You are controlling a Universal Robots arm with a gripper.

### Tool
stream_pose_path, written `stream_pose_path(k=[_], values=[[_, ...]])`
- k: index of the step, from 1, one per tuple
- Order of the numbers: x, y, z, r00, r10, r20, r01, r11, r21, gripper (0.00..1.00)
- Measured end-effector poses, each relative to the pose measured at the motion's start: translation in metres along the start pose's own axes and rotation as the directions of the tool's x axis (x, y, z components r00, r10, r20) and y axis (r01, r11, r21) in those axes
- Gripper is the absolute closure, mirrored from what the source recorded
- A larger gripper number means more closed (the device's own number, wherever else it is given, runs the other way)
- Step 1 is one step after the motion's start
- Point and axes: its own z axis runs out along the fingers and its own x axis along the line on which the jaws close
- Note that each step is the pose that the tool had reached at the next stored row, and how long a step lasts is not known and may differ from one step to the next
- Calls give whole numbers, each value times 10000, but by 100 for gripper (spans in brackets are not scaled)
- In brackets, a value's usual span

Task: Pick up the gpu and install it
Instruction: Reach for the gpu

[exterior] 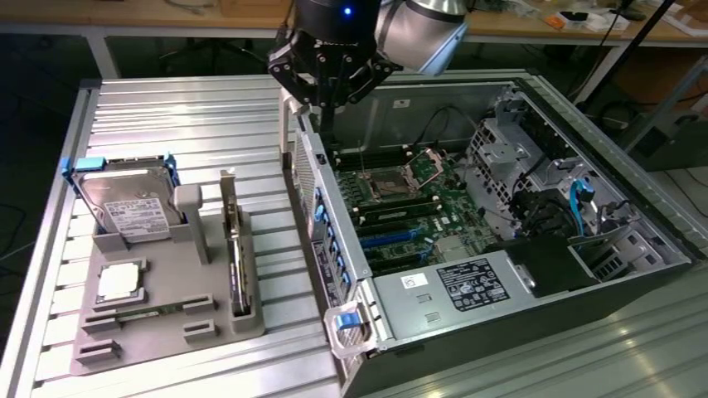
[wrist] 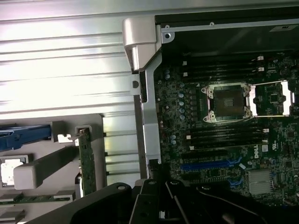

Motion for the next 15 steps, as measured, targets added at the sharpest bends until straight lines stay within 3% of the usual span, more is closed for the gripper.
stream_pose_path(k=[15], values=[[145,-24,-4,10000,0,0,0,10000,0,89]])
